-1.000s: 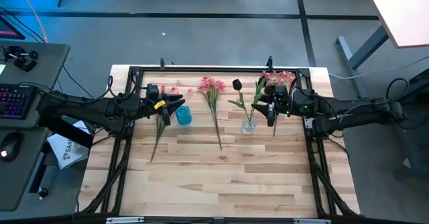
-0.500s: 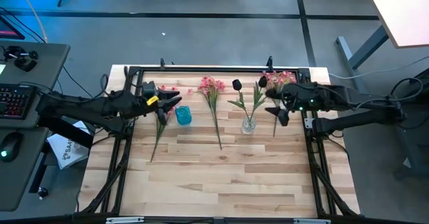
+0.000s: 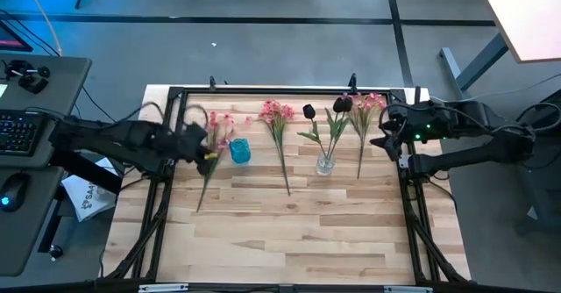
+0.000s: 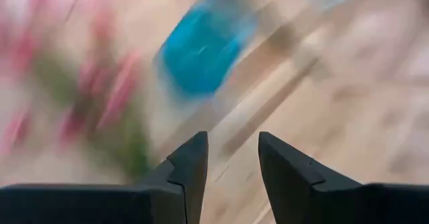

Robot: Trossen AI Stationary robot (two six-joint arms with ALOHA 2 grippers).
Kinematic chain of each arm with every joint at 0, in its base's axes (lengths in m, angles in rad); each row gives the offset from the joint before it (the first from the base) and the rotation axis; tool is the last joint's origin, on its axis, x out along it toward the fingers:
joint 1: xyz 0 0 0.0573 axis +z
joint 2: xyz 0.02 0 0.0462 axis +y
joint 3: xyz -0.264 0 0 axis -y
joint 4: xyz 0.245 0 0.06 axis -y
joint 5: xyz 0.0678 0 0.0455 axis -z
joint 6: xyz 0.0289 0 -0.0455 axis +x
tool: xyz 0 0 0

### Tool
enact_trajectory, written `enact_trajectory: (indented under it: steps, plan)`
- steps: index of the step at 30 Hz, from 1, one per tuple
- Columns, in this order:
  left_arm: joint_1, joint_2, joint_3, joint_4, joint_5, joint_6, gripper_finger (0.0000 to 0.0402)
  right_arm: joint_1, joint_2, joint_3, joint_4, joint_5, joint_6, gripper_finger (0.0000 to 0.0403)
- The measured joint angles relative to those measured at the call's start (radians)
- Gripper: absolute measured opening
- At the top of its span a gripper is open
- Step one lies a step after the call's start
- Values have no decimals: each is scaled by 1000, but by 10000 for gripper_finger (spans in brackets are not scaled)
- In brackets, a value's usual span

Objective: Sort flowers into vase by color
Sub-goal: Put the left pink flowers into the blue flower vase

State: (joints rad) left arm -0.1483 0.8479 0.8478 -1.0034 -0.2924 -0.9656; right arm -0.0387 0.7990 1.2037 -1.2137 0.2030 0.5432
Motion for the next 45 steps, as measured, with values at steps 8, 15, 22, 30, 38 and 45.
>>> enact_trajectory:
  steps: [8, 15, 22, 30, 38, 45]
  plan:
    - [-53, 45, -248, 5, 57, -446, 122, 0, 1, -8, 7, 40, -1, 309]
    - [-8, 143, -314, 77, 94, -435, 122, 0, 0, -9, 7, 69, 0, 309]
    - [25, 280, -314, 91, 149, -360, 122, 0, 0, -9, 6, 84, -1, 309]
    - [25, 390, -314, 227, 149, -341, 122, 0, 0, -9, 6, 90, -1, 309]
    - [25, 444, -314, 212, 160, -359, 122, 0, 0, -9, 6, 91, -1, 309]
    - [23, 467, -311, 238, 150, -284, 100, 0, 0, -9, 6, 91, -9, 309]
